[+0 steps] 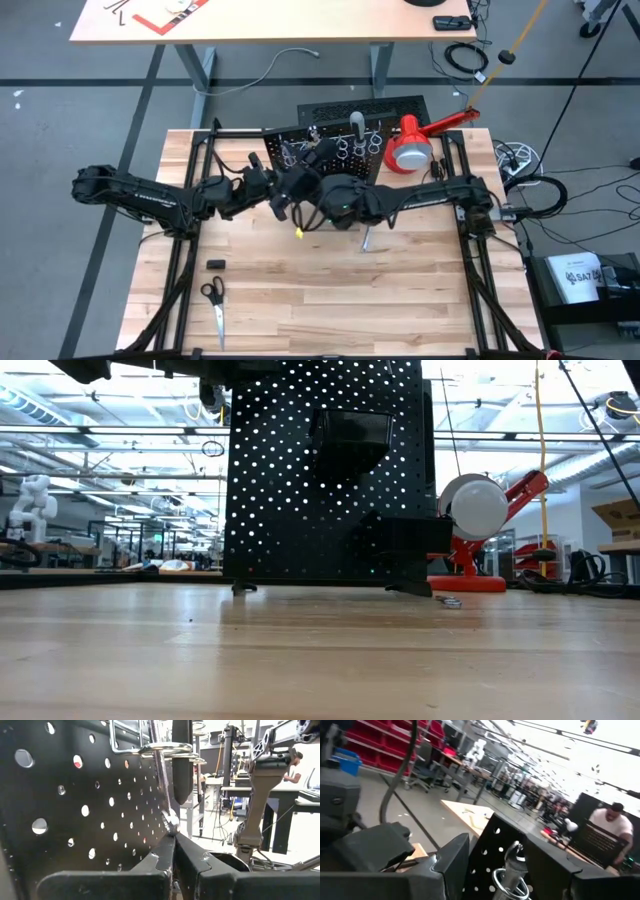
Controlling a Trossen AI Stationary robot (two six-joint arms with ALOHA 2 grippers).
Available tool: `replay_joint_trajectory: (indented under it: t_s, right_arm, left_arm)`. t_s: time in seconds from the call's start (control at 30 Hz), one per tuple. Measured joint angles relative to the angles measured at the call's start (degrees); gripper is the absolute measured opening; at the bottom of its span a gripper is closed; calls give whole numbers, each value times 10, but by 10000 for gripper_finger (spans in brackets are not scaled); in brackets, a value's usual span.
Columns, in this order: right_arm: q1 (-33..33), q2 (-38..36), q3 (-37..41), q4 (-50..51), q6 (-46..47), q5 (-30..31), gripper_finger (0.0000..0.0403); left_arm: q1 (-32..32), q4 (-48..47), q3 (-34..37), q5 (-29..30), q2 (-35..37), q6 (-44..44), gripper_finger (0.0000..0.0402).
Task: Hang tools onto peg board
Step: Unhang the wrench from the pegboard
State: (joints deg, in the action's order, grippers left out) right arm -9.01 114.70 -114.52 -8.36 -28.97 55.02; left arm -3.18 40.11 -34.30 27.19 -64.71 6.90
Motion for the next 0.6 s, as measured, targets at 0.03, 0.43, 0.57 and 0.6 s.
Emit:
replay_joint_trajectory:
  t_s: [0.03, 0.43, 0.57, 0.6]
  right_arm:
    - [-1, 5, -7, -1, -1, 8, 182]
    - [-2, 7, -14, -4, 16, 53, 180]
    - [-2, 7, -14, -4, 17, 64, 166]
    - [-2, 7, -14, -4, 17, 67, 160]
  left_arm:
    - [0, 0, 0, 0, 0, 0, 18]
    - [0, 3, 0, 0, 0, 0, 18]
    - [0, 5, 0, 0, 0, 0, 18]
    - [0, 5, 0, 0, 0, 0, 18]
